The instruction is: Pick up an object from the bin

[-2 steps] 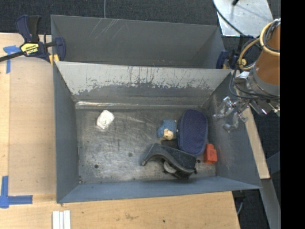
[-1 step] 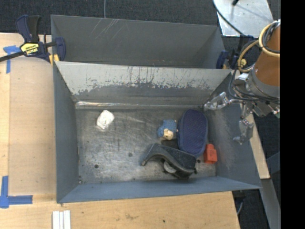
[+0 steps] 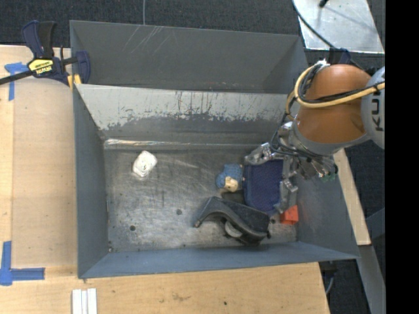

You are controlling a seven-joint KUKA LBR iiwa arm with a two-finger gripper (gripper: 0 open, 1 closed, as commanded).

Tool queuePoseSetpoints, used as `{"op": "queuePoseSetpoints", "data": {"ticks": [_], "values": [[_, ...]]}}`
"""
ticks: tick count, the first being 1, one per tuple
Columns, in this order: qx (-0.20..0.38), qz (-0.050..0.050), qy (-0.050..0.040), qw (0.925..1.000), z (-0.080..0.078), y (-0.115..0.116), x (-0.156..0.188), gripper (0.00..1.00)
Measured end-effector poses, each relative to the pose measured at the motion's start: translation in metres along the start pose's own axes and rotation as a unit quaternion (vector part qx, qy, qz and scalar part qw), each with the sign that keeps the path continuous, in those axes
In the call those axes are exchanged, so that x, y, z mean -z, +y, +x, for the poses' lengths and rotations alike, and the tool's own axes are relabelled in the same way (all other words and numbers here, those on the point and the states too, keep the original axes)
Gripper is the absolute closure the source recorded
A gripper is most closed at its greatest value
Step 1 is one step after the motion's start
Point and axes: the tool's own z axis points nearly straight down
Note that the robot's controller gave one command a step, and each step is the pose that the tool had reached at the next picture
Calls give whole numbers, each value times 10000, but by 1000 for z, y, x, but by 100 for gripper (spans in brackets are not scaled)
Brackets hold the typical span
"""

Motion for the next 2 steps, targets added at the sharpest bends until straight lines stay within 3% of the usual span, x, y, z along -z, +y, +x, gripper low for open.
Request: {"op": "queuePoseSetpoints", "data": {"ticks": [1,2], "values": [[222,35,-9,9997,-21,8,-38,0],[222,55,-38,9997,-22,6,-33,100]]}}
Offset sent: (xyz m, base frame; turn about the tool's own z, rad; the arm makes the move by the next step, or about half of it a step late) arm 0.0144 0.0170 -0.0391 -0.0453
